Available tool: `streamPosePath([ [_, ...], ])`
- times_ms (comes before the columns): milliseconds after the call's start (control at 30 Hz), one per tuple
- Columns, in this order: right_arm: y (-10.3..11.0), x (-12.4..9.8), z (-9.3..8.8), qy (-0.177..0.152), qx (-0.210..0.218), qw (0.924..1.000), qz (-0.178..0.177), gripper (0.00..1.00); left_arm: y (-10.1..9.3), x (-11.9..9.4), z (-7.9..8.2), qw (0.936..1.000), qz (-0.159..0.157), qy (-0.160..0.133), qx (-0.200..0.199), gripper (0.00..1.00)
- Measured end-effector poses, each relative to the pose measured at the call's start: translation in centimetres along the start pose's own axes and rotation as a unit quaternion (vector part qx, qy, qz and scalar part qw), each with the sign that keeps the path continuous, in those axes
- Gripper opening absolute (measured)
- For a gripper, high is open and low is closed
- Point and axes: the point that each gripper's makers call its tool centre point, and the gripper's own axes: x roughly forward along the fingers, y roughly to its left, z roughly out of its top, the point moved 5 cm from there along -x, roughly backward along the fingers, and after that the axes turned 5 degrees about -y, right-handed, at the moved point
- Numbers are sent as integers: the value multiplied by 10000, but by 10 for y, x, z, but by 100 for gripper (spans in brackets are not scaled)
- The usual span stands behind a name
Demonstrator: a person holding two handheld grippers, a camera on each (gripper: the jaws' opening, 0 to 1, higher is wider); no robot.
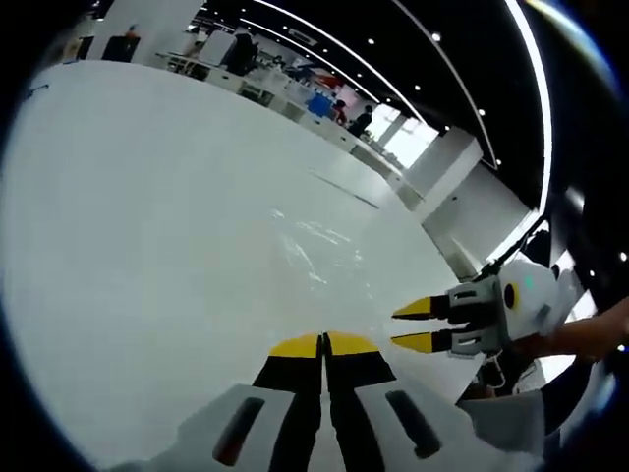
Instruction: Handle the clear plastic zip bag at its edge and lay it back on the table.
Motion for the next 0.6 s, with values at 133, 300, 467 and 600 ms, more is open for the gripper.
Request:
streamPosePath([
  [133, 1, -8, 2, -96, 88, 9999, 25, 16, 2, 0, 1, 10000, 38, -27, -36, 0],
  [300, 3, -7, 16, -442, 337, 9985, 22, 21, 0, 2, 2, 10000, 33, -32, -31, 0],
  [467, 13, -1, 38, -836, 564, 9948, 140, 23, -2, 4, 3, 10000, 2, -22, -19, 0],
  [600, 23, 8, 45, -839, 561, 9948, 157, 26, -2, 4, 4, 10000, -8, -26, -31, 0],
])
